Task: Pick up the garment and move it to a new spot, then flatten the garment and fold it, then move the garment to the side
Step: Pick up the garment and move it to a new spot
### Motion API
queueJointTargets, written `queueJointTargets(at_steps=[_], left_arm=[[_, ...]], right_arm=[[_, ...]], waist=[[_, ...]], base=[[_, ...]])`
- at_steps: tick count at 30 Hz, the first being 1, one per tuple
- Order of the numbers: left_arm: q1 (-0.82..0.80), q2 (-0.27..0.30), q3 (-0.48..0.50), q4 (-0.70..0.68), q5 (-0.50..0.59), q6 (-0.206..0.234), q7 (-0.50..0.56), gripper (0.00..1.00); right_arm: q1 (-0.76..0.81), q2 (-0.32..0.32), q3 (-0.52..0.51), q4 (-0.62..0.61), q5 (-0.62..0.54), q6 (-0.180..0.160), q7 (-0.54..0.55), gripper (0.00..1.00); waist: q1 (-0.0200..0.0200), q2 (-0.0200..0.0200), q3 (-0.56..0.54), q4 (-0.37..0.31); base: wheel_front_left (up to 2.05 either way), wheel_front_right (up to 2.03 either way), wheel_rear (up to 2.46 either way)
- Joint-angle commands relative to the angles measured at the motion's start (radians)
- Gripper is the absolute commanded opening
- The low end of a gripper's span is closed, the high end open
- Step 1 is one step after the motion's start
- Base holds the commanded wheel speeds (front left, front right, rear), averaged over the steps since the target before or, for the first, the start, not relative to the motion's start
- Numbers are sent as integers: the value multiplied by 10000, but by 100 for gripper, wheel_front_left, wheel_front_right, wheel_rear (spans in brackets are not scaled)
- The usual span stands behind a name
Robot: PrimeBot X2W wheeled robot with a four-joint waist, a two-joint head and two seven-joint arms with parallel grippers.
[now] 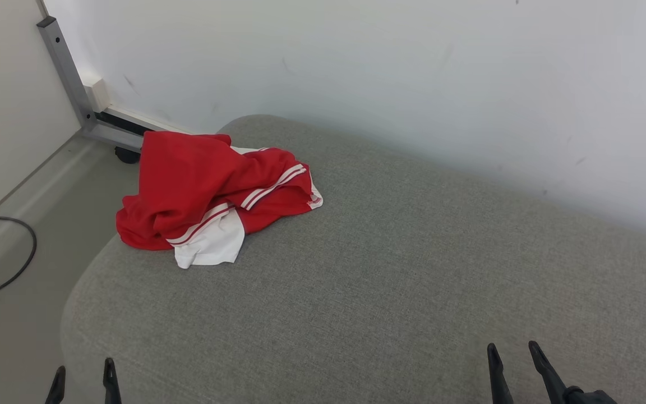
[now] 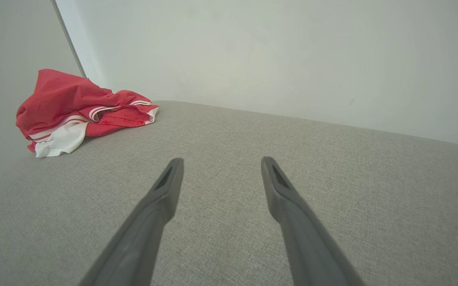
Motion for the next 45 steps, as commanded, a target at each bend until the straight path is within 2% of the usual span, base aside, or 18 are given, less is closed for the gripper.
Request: queueJointTargets(at_steps=[1,15,19,24,34,38,39,45], left_arm=[[35,3,31,-13,63,49,-38,100],[-325,4,97,33,-83,142,-38,100],[-868,-3,121,386,-249,77,-38,100],[-2093,346,193,1111,-647,-11,-35,100],[-5044,2008,46,2726,-2613,3,-38,100],[-6025,2886,-395,3557,-3511,2,-37,100],[-6025,2886,-395,3557,-3511,2,-37,100],[-7402,4317,-1385,4918,-5181,13,339,100]], right_arm=[[-8,10,25,22,-25,-21,-44,100],[-150,10,62,54,-52,-21,-44,100],[-174,10,61,-15,-97,-21,-44,100],[-437,6,164,-120,-248,-21,-44,100],[-1309,6,40,-285,-536,-21,-44,100],[-1640,5,-58,-378,-509,-21,-44,100],[-1640,5,-58,-378,-509,-21,-44,100],[-1989,10,-69,-515,-335,-21,-44,100]], waist=[[1,0,26,20],[1,0,121,83],[1,0,232,-175],[1,0,659,-747],[1,0,1972,-2270],[1,0,2476,-2849],[1,0,2476,-2849],[1,0,3025,-3560]], base=[[0,0,0],[0,0,0],[0,0,0],[0,0,0],[0,0,0],[0,0,0],[0,0,0],[0,0,0]])
